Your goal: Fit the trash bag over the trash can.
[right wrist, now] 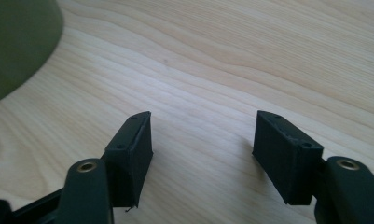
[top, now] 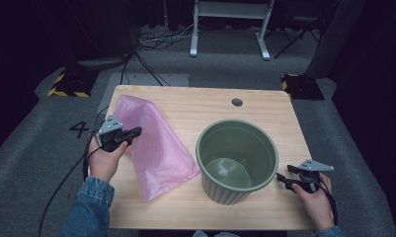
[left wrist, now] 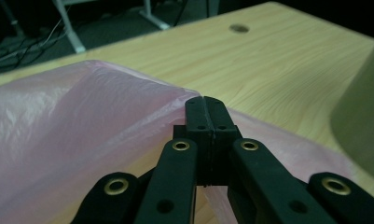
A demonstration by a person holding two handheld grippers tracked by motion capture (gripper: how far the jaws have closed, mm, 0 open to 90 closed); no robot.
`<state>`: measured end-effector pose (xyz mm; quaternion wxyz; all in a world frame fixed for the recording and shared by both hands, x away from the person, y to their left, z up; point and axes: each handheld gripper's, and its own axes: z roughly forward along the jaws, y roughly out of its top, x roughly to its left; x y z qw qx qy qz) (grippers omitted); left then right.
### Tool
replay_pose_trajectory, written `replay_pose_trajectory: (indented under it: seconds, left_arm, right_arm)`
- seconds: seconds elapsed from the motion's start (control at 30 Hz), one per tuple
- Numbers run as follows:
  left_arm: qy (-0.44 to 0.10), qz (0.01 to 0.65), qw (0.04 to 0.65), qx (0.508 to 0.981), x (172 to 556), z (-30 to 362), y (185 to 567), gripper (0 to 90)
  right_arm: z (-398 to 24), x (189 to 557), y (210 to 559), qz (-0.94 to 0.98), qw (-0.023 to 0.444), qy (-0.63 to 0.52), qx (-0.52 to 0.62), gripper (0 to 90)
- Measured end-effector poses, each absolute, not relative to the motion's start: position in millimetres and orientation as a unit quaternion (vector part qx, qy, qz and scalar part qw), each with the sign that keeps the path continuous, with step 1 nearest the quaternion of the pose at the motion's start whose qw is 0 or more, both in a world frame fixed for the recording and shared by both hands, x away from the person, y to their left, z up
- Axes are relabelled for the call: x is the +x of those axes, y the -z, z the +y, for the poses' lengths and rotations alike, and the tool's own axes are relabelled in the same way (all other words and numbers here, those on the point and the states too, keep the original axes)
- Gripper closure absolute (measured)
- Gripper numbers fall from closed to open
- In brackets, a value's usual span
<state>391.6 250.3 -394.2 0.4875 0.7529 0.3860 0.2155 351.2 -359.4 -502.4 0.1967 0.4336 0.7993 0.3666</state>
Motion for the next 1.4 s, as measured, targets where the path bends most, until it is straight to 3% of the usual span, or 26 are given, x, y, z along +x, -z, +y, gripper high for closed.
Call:
replay_pose_trajectory:
  seconds: [0.57, 0.93, 1.4]
  left_arm:
    - [-0.231, 0.331, 0.518, 0.754, 380.8, 235.4, 349.5, 89.7]
    - [-0.244, 0.316, 0.528, 0.750, 376.9, 242.4, 326.5, 89.7]
    - [-0.236, 0.267, 0.540, 0.763, 368.2, 239.8, 292.7, 89.6]
  right_arm:
    - [-299.5, 342.4, 491.6, 0.810, 0.129, -0.434, 0.373, 40.4]
    - [-273.7, 345.8, 492.9, 0.822, 0.110, -0.436, 0.351, 38.6]
    - [-292.3, 343.4, 502.5, 0.819, 0.116, -0.418, 0.376, 37.3]
